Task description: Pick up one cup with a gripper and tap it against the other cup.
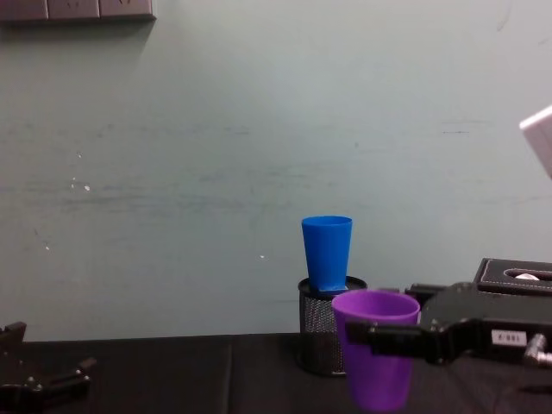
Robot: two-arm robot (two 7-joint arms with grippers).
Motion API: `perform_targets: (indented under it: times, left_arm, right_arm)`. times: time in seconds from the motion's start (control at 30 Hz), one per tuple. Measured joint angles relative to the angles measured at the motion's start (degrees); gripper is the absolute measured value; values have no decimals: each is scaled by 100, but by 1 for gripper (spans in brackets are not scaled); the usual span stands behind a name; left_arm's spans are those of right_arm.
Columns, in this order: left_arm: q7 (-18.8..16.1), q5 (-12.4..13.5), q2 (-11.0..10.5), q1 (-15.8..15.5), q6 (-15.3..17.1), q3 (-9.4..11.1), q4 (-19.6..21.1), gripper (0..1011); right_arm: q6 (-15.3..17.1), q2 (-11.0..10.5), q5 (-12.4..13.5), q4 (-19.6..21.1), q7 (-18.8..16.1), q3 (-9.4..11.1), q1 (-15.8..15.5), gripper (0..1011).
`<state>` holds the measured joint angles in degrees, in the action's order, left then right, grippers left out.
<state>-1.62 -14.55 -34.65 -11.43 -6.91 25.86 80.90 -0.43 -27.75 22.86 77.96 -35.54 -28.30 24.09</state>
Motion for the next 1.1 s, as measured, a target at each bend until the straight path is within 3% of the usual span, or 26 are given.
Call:
perform_targets:
  times: [0.27,0.73,1.1]
  left_arm:
    - [0,0,0,0,0,0,0,1011]
    - [0,0,0,0,0,0,0,1011]
    - [0,0,0,0,0,0,0,1011]
  right_arm:
    - [219,-60,152,272,98,113,-32,726]
    - [383,-87,357,338,31,87,75,726]
    - [409,-103,379,365,17,47,110,726]
